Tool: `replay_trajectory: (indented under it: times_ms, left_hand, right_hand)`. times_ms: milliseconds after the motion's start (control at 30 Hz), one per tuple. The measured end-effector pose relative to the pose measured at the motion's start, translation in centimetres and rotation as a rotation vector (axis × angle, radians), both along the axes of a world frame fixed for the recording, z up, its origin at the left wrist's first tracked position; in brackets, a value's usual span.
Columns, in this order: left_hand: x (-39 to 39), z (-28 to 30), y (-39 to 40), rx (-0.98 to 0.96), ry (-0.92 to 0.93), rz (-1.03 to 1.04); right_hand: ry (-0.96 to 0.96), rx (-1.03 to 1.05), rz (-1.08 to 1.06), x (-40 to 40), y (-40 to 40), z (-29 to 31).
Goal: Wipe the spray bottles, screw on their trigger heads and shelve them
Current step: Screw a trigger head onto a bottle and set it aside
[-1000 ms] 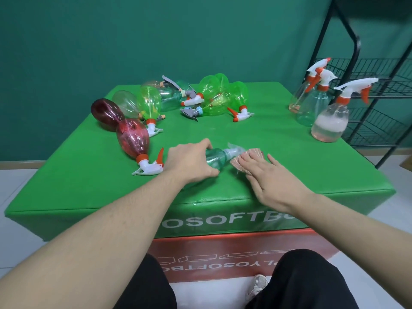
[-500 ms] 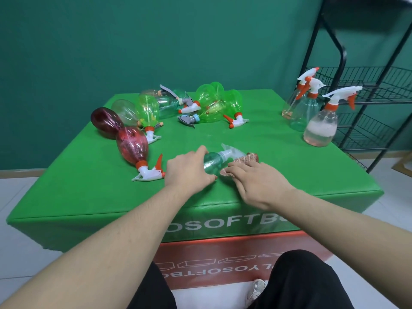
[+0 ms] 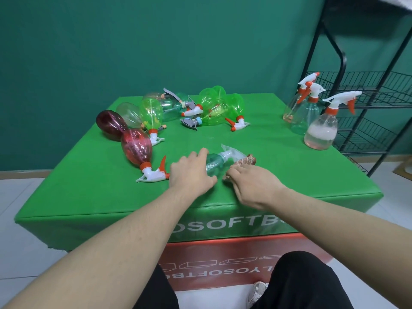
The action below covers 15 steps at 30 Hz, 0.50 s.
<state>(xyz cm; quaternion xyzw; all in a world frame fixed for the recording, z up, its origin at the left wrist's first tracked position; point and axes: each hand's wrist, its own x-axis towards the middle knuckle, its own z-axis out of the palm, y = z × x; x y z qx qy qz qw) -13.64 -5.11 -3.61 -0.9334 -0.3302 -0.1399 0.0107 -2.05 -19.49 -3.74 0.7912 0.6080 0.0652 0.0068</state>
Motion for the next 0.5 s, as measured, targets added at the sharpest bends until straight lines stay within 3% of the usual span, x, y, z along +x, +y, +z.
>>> replay_trajectory:
  times_ms: [200, 500]
  left_hand:
    - [0.2, 0.6, 0.3, -0.061, 0.019, 0.054]
    - [-1.4, 1.8, 1.6, -0.314, -0.01, 0.126]
  right_hand:
    - [0.069, 0.069, 0.026, -0.4, -0.3, -1.0]
    - [0.41, 0.294, -0.086, -1.7, -1.3, -0.4]
